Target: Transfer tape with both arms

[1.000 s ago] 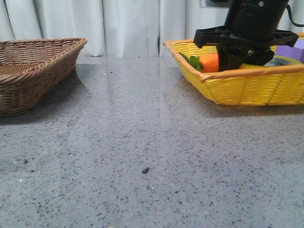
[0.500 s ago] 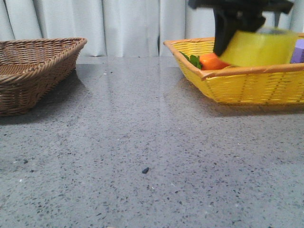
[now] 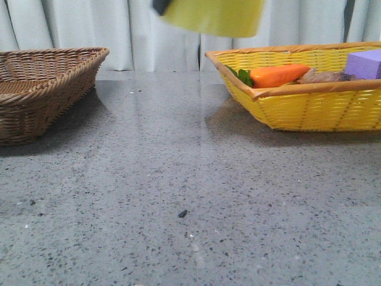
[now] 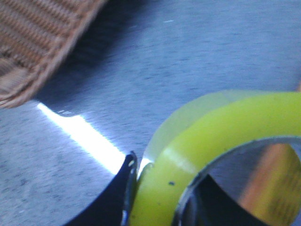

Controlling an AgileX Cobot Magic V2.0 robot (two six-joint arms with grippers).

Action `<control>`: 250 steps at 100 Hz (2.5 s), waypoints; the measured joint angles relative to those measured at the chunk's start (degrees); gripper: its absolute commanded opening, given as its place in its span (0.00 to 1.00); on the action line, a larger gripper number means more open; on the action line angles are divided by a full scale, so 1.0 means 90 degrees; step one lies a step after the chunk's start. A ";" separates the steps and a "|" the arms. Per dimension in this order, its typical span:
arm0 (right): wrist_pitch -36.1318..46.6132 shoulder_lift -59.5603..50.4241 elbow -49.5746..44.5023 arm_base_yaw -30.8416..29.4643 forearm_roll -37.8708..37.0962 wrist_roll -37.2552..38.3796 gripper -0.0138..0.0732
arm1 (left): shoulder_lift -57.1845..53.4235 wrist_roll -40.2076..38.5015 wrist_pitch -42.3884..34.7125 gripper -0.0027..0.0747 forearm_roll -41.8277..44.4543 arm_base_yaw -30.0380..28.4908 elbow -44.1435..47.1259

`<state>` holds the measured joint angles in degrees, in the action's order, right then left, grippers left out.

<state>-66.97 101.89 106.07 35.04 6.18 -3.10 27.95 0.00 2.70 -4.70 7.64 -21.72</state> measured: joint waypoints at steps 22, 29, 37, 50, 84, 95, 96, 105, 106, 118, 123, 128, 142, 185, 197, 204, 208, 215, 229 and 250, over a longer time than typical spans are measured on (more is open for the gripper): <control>0.0054 0.0646 0.0000 0.0451 0.0006 0.0000 0.08 | 0.0000 0.0000 0.0000 0.01 0.0000 0.0000 0.0000; 0.0134 0.0889 0.0000 0.0462 0.0006 0.0000 0.08 | 0.0000 0.0000 0.0000 0.01 0.0000 0.0000 0.0000; 0.0303 0.1125 0.0000 0.0462 -0.0009 0.0000 0.08 | 0.0000 0.0000 0.0000 0.01 0.0000 0.0000 0.0000; 0.0453 0.1407 0.0000 0.0462 -0.0009 0.0000 0.09 | 0.0000 0.0000 0.0000 0.01 0.0000 0.0000 0.0000; 0.0525 0.1449 0.0013 0.0462 -0.0032 0.0000 0.43 | 0.0010 0.0000 0.0114 0.02 0.0000 0.0000 0.0000; 0.0568 0.1449 0.0013 0.0462 -0.0032 0.0000 0.43 | 0.0010 0.0000 0.0211 0.18 0.0000 0.0000 0.0000; 0.0566 0.1449 0.0013 0.0462 -0.0032 0.0000 0.43 | 0.0010 0.0000 0.0211 0.19 0.0000 0.0000 0.0000; 0.0581 0.1422 0.0013 0.0462 -0.0032 0.0000 0.43 | 0.0014 0.0000 0.0259 0.37 0.0000 0.0000 0.0000; 0.0581 0.1403 0.0013 0.0462 -0.0032 0.0000 0.43 | 0.0014 0.0000 0.0259 0.41 0.0000 0.0000 0.0000; 0.0586 0.1108 0.0013 0.0462 -0.0064 0.0000 0.31 | 0.0014 0.0000 0.0273 0.51 0.0000 0.0195 0.0000; 0.0601 0.0905 0.0013 0.0462 -0.0093 0.0000 0.22 | 0.0014 0.0000 0.0273 0.51 0.0000 0.0342 0.0000; 0.0626 0.0673 0.0013 0.0462 -0.0154 0.0000 0.14 | 0.0014 0.0000 0.0273 0.51 0.0000 0.0518 0.0000; 0.0723 -0.0043 0.0013 0.0462 -0.0446 0.0000 0.07 | 0.0146 0.0000 0.0332 0.51 0.0000 0.1112 -0.0095; 0.1644 -0.2313 0.0013 0.0462 -0.1028 0.0000 0.07 | 0.2693 0.0351 0.1362 0.51 0.0011 0.2993 -0.2090; 0.1744 -0.2848 0.0053 0.0462 -0.1218 -0.0003 0.07 | 0.3667 0.0750 0.1793 0.55 0.0011 0.3509 -0.2845; 0.1641 -0.3091 0.0063 0.0462 -0.1360 -0.0003 0.07 | 0.4217 0.0968 0.2005 0.59 0.0011 0.3726 -0.3293; 0.1546 -0.3201 0.0067 0.0462 -0.1431 -0.0003 0.07 | 0.4534 0.1070 0.2123 0.60 0.0011 0.3822 -0.3548; 0.1438 -0.3336 0.0067 0.0462 -0.1534 -0.0003 0.07 | 0.5027 0.1181 0.2344 0.60 0.0011 0.3915 -0.3963; 0.1297 -0.3474 0.0067 0.0462 -0.1783 -0.0014 0.07 | 0.5935 0.1280 0.2971 0.60 -0.0053 0.3966 -0.4734; 0.1172 -0.3538 0.0036 0.0462 -0.1939 -0.0014 0.07 | 0.6949 0.1486 0.3449 0.59 -0.0241 0.3965 -0.5532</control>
<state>-56.42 70.05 106.39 39.20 -11.27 -3.22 90.49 13.38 33.74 -6.86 43.32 -71.51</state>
